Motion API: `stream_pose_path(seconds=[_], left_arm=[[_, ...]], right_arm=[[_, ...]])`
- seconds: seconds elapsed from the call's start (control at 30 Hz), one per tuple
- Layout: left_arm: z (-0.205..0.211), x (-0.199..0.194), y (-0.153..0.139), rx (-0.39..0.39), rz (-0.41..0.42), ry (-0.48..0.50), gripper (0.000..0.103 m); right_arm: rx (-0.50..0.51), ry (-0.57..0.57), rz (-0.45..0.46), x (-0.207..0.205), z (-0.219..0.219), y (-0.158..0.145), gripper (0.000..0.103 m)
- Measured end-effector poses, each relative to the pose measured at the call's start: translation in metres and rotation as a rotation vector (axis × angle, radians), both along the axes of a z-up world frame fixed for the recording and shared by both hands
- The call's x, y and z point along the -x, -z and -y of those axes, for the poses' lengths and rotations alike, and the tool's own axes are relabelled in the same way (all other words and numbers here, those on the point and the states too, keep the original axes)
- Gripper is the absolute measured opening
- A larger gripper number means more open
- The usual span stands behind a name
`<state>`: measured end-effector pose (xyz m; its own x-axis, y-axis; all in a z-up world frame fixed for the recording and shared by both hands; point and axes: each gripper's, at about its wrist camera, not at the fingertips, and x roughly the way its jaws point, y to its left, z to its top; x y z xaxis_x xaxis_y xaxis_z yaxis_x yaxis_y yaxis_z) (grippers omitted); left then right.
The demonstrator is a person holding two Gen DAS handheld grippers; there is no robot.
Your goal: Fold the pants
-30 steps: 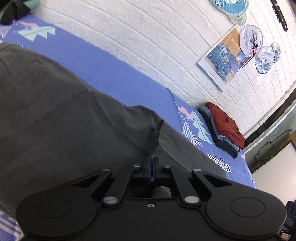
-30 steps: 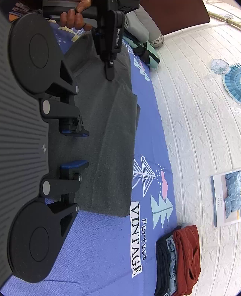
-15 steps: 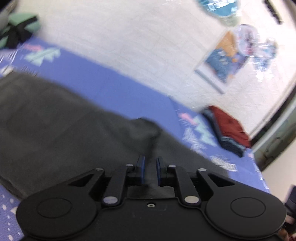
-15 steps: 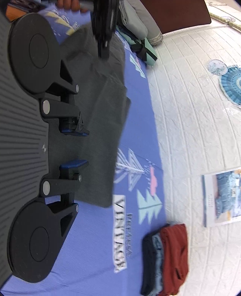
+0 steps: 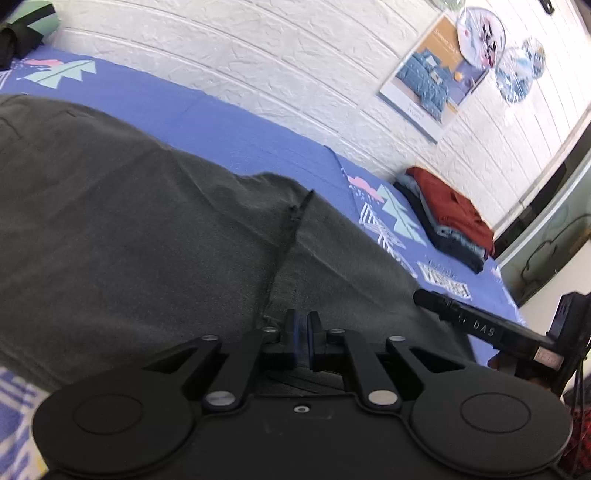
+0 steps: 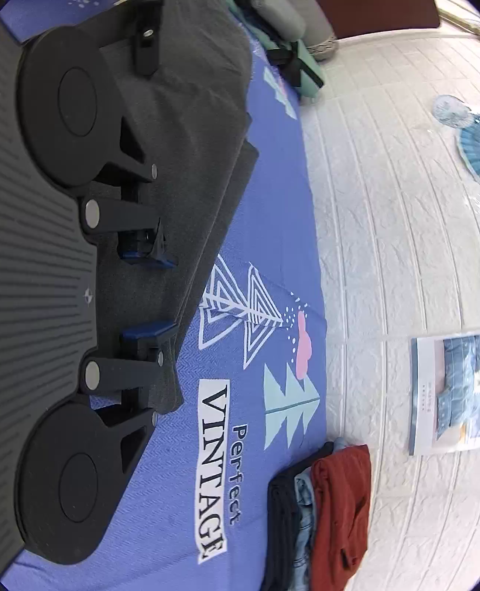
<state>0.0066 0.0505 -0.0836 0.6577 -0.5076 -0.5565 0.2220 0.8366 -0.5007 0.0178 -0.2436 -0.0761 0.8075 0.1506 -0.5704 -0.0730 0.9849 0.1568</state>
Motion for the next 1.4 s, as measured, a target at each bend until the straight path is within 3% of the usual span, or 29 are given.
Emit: stream_pose_path(seconds=[0.03,0.07,0.1,0.13,0.2,0.33,0.43,0.5,0.87,0.93,0.97,1.07,1.1,1.17,1.23,1.33,1.37,1.4], left_arm=[[-0.006,0.006,-0.007,0.0,0.023,-0.028,0.012],[-0.014,0.015,-0.015,-0.001,0.053,-0.073,0.039],[-0.026,0.026,-0.023,0.002,0.092,-0.14,0.086],[-0.038,0.038,-0.03,0.006,0.127,-0.224,0.103],[-0.064,0.058,-0.037,0.014,0.146,-0.39,0.103],[-0.111,0.086,-0.029,0.056,0.09,-0.676,0.103],[-0.135,0.093,-0.012,0.143,0.018,-0.783,0.103],[-0.145,0.09,-0.004,0.19,0.001,-0.789,0.103],[-0.174,0.046,0.013,0.243,0.107,-0.718,0.103],[-0.175,0.043,0.012,0.265,0.111,-0.717,0.098],[-0.176,0.045,0.011,0.286,0.117,-0.715,0.096],[-0.178,0.047,0.015,0.289,0.118,-0.72,0.089],[-0.178,0.047,0.017,0.274,0.123,-0.721,0.081],[-0.178,0.045,0.018,0.266,0.135,-0.714,0.085],[-0.177,0.041,0.016,0.276,0.14,-0.718,0.103],[-0.17,0.035,0.011,0.257,0.144,-0.734,0.103],[-0.168,0.035,0.01,0.258,0.146,-0.744,0.1],[-0.167,0.035,0.009,0.266,0.149,-0.758,0.057]], right_arm=[[-0.011,-0.001,0.006,0.003,-0.001,-0.005,0.06],[-0.032,-0.011,0.016,0.007,-0.003,-0.01,0.061],[-0.052,-0.03,0.021,0.009,-0.005,-0.013,0.063],[-0.064,-0.052,0.022,0.012,-0.008,-0.016,0.064],[-0.073,-0.1,0.016,0.013,-0.019,-0.021,0.067],[-0.111,-0.205,0.006,0.013,-0.045,-0.026,0.069],[-0.104,-0.28,-0.008,0.013,-0.065,-0.025,0.069],[-0.108,-0.306,-0.028,0.011,-0.075,-0.022,0.069],[-0.117,-0.295,-0.093,0.0,-0.098,-0.012,0.068],[-0.106,-0.304,-0.097,-0.004,-0.104,-0.012,0.06],[-0.098,-0.316,-0.097,-0.005,-0.107,-0.013,0.044],[-0.087,-0.337,-0.088,-0.007,-0.116,-0.014,0.042],[-0.082,-0.343,-0.09,-0.008,-0.118,-0.013,0.042],[-0.074,-0.346,-0.088,-0.01,-0.124,-0.011,0.042],[-0.093,-0.345,-0.066,-0.012,-0.128,-0.01,0.042],[-0.1,-0.323,-0.047,-0.016,-0.137,-0.01,0.042],[-0.083,-0.328,-0.053,-0.017,-0.141,-0.008,0.042],[-0.061,-0.341,-0.066,-0.016,-0.145,-0.004,0.042]])
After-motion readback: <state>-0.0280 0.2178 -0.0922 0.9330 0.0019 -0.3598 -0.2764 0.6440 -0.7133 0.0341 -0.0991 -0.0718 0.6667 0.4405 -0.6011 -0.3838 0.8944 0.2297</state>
